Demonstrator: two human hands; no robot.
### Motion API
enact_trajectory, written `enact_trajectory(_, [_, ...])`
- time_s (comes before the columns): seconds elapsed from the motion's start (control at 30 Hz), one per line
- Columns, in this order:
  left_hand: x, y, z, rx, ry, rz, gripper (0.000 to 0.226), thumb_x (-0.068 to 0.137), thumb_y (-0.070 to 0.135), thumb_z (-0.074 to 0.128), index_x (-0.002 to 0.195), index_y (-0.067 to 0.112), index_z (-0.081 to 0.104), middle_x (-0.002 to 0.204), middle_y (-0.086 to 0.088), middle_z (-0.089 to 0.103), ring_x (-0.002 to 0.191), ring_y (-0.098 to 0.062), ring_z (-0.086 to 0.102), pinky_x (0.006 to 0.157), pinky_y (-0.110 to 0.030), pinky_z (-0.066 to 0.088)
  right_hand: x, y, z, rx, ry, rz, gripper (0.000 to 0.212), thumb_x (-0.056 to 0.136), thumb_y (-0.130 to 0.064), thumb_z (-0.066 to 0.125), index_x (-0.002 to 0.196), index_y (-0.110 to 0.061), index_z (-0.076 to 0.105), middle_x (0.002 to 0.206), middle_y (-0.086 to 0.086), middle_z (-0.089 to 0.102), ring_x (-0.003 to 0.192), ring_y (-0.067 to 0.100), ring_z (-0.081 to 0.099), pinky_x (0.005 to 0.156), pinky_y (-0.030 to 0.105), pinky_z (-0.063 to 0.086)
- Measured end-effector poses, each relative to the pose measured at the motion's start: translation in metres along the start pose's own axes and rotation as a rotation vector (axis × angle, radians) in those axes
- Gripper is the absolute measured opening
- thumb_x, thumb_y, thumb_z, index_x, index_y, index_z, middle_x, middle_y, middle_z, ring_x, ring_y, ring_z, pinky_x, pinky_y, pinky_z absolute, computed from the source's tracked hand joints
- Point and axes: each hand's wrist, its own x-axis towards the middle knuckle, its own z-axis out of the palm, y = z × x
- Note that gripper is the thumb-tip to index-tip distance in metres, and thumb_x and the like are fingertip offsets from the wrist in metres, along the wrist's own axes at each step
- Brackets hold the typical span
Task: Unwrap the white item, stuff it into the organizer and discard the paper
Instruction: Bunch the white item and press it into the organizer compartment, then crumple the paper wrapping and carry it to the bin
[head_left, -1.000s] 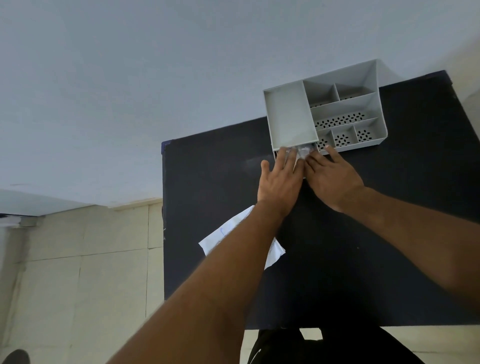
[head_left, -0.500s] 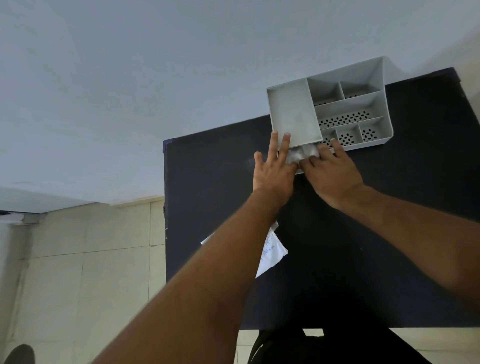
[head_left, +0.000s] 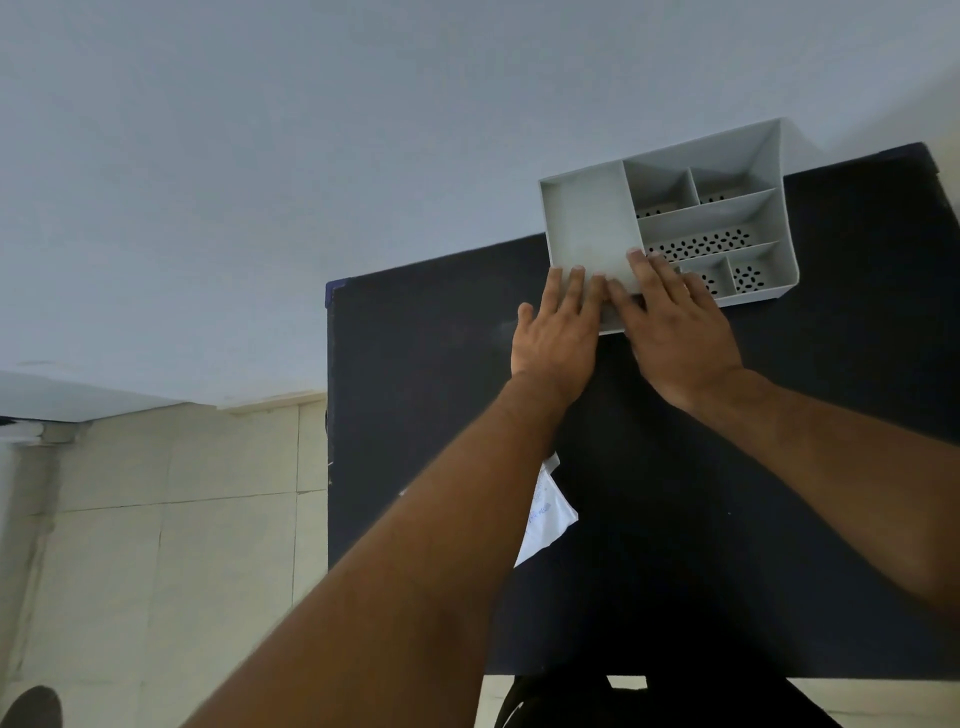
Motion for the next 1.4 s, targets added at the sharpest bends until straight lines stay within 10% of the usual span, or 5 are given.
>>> enact_trajectory(0.3, [0.020,0.001,-0.018,0.174,0.068,0.013,0.051,0.100,0.020,0.058,0.148,0.017,0.042,0.158,-0.008,0.039,0.152,-0.035,0.020,0.114,-0.054,0.029,0.028,0.011,-0.017,-0.036,-0.099,-0.031,0.058,0.100,-0.019,0.052,0.155,-0.024,0.033,0.162,0.014,0.031,0.151,0.031,0.024,0.123,0.043,0.016])
enact_trajectory(0.77, [-0.033,-0.001,0.015,-0.339,0.163,-0.087,0.067,0.099,0.033,0.057,0.156,0.025,0.022,0.168,-0.006,0.013,0.155,-0.027,0.009,0.119,-0.053,0.023,-0.011,-0.025,-0.004,0.069,-0.070,0.077,0.070,0.097,-0.042,0.053,0.157,-0.019,0.025,0.166,0.017,0.017,0.154,0.033,0.011,0.124,0.052,0.011])
enact_trajectory(1.17, [-0.177,-0.058,0.088,-0.249,-0.070,-0.493,0.075,0.098,0.058,0.048,0.159,0.031,0.014,0.169,-0.006,0.000,0.155,-0.032,0.004,0.119,-0.056,0.022,-0.078,-0.139,0.031,0.122,-0.482,-0.333,0.078,0.100,-0.056,0.042,0.160,-0.024,0.005,0.169,0.007,0.000,0.156,0.026,0.001,0.124,0.040,0.008])
enact_trajectory(1.4, [-0.231,-0.073,0.118,-0.413,-0.206,-0.671,0.081,0.091,0.063,0.053,0.156,0.034,0.014,0.160,-0.008,0.023,0.141,-0.033,0.035,0.107,-0.049,0.042,-0.090,-0.178,0.058,-0.067,-0.652,-0.362,0.100,0.090,-0.059,0.059,0.158,-0.033,-0.008,0.166,0.012,0.014,0.144,0.032,0.035,0.109,0.058,0.036])
